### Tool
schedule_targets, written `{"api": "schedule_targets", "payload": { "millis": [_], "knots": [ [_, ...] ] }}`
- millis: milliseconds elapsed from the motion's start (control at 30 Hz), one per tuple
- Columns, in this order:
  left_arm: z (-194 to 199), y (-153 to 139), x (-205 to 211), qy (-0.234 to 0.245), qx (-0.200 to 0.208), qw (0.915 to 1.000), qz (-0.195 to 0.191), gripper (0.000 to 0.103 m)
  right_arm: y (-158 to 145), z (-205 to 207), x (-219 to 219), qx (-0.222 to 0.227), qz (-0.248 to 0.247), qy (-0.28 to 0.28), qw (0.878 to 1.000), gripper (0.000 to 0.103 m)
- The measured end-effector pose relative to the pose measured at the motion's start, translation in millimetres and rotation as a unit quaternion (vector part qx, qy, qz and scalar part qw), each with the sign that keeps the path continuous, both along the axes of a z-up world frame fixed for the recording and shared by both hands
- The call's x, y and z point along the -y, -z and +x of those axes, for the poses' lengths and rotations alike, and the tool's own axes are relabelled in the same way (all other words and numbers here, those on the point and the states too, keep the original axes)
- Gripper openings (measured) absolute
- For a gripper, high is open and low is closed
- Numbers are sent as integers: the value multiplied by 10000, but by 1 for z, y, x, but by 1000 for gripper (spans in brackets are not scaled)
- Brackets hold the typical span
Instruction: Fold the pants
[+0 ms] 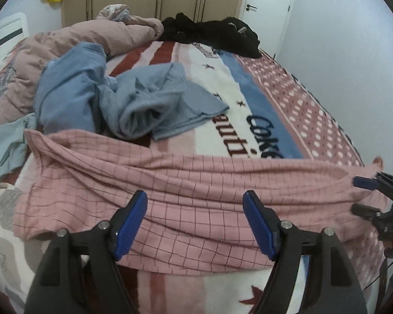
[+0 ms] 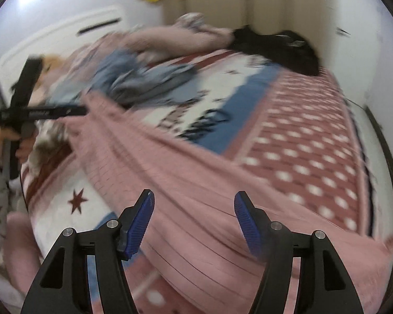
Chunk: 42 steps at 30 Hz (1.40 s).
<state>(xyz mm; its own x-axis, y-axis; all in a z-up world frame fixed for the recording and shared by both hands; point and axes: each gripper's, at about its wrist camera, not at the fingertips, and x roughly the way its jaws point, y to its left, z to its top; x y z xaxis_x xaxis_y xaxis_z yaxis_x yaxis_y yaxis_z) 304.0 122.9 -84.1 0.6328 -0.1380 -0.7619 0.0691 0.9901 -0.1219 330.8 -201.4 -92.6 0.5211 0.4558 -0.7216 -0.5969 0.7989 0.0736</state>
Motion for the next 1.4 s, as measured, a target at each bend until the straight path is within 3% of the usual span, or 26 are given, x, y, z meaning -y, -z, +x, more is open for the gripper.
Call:
{"api": "schedule_targets", "payload": {
  "millis": [267, 333, 400, 433, 633, 767, 933, 1033, 1100, 1200, 1400],
  "knots": [
    [5, 19, -13, 22, 21, 10000, -20, 72, 40, 33, -64, -214, -474, -516, 9973, 47],
    [5, 21, -19, -15, 63, 10000, -40, 72, 43, 38, -70, -247, -569, -591, 9963, 35],
    [5, 23, -24, -56, 101, 9999, -35, 72, 48, 47, -77, -331, -740, -533, 9953, 10],
    [5, 23, -25, -83, 132, 9999, -36, 72, 48, 52, -78, -356, -761, -434, 9955, 6],
    [1, 20, -39, -174, 390, 9989, -184, 72, 40, 79, -81, -208, -835, 142, 9962, 3],
    [8, 24, -47, -350, 384, 9985, -146, 72, 44, 101, -85, -274, -1013, 339, 9939, 3],
    [12, 27, -61, -528, 292, 9981, -108, 72, 51, 128, -85, -684, -922, 454, 9923, 6],
    [7, 25, -64, -533, 275, 9982, -92, 75, 51, 138, -83, -1003, -910, 526, 9894, 17],
    [0, 19, -63, -479, 341, 9982, -60, 75, 42, 137, -76, -993, -882, 586, 9894, 35],
    [-11, 8, -58, -374, 456, 9982, -90, 77, 13, 121, -51, -752, -699, 648, 9926, 40],
    [-24, -12, -26, -120, 739, 9971, -129, 80, -33, 75, 49, -348, -558, 1324, 9890, 52]
  ]
}}
